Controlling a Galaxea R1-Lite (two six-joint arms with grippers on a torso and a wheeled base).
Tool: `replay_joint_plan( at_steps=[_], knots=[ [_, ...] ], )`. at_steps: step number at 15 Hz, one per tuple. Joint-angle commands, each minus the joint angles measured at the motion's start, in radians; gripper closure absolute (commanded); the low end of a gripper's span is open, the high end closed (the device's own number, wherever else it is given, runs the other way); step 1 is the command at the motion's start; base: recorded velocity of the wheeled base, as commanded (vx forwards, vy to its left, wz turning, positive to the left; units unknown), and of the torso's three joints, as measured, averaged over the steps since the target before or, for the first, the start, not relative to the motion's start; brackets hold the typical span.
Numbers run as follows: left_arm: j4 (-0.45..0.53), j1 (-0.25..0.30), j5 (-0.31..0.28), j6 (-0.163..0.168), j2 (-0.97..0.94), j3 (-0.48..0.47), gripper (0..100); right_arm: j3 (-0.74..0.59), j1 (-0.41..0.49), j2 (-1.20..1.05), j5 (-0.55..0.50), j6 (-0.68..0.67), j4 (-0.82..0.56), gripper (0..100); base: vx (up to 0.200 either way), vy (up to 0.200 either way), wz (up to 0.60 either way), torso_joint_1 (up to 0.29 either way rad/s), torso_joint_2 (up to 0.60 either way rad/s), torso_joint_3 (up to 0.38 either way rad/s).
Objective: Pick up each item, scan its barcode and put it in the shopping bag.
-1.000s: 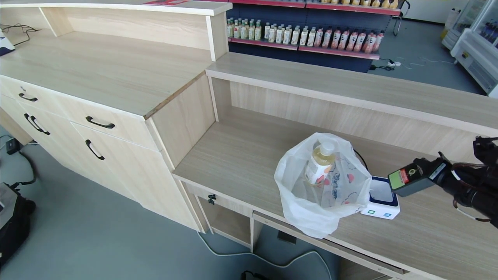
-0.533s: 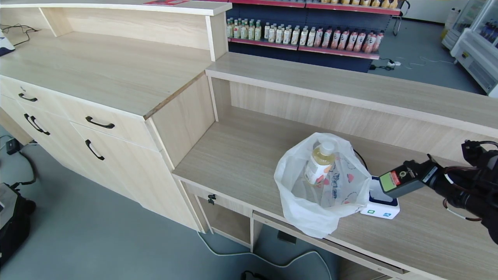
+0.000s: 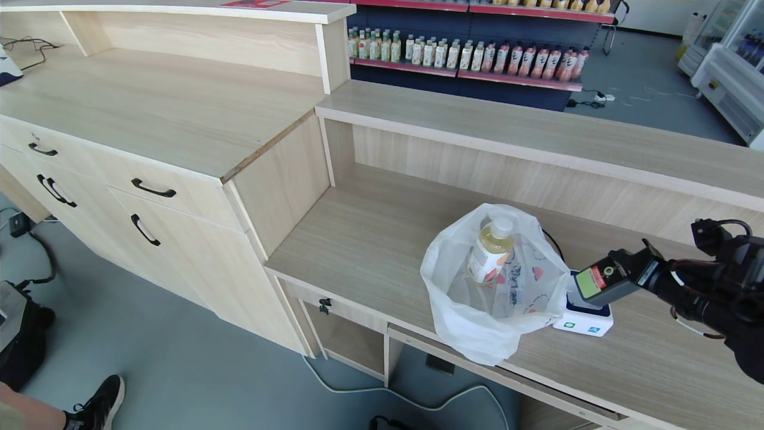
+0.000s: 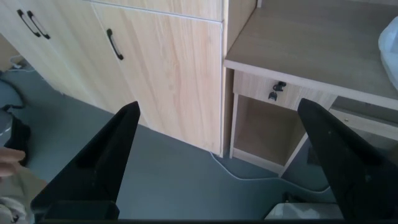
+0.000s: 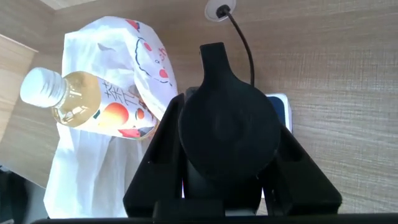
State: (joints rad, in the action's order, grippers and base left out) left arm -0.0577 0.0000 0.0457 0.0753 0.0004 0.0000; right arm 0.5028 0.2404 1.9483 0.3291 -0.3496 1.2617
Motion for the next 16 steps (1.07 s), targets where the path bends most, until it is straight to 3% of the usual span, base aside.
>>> replay_joint_plan(
  at_steps=[1, 14, 16],
  knots=[
    [-0.001, 0.0, 0.0, 0.0, 0.0, 0.0, 0, 0.008, 0.0, 0.018, 0.014, 0.001, 0.001, 100, 0.0, 0.0, 0.0, 0.0, 0.0, 0.0],
    [-0.001, 0.0, 0.0, 0.0, 0.0, 0.0, 0, 0.062, -0.023, 0.061, 0.065, 0.026, 0.021, 100, 0.0, 0.0, 0.0, 0.0, 0.0, 0.0],
    [-0.001, 0.0, 0.0, 0.0, 0.0, 0.0, 0, 0.079, -0.023, 0.011, 0.062, 0.086, 0.001, 100, 0.0, 0.0, 0.0, 0.0, 0.0, 0.0]
  ],
)
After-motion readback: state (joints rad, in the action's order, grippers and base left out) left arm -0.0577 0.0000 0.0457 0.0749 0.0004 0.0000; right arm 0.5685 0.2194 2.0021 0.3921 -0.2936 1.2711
